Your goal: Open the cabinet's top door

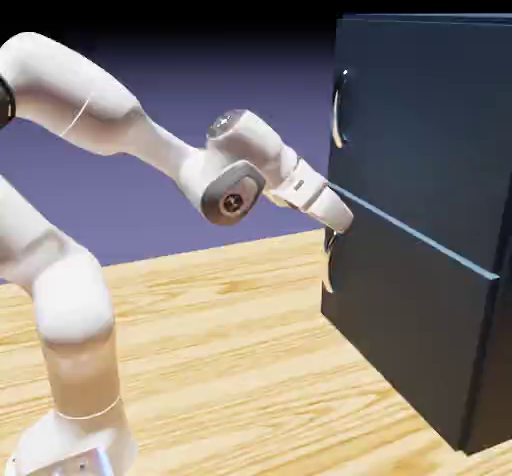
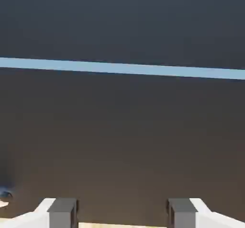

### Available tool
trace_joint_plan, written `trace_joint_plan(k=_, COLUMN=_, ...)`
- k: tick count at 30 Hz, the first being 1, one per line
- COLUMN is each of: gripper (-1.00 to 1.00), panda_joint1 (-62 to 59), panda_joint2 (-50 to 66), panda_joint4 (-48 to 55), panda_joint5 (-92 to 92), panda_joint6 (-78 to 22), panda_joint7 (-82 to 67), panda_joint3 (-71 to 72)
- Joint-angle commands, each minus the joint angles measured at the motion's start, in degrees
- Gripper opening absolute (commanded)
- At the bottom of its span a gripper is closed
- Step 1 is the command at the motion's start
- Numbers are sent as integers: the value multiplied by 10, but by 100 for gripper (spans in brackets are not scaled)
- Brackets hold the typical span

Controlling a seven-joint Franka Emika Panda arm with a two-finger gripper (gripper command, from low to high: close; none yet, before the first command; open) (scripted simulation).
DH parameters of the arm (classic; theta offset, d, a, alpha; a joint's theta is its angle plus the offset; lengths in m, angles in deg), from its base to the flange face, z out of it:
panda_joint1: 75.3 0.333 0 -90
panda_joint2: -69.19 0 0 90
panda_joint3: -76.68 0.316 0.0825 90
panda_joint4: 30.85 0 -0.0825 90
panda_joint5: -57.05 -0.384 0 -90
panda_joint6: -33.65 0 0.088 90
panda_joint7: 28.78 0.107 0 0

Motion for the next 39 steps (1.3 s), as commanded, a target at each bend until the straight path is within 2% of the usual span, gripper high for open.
trace_joint_plan(k=1, gripper=0, panda_joint1=-10, panda_joint2=-6, panda_joint4=6, panda_joint5=-25, panda_joint6=0, panda_joint7=17, panda_joint3=12)
trace_joint_plan(k=39, gripper=0, panda_joint1=-406, panda_joint2=-216, panda_joint4=246, panda_joint5=-972, panda_joint6=-2, panda_joint7=665, panda_joint3=475)
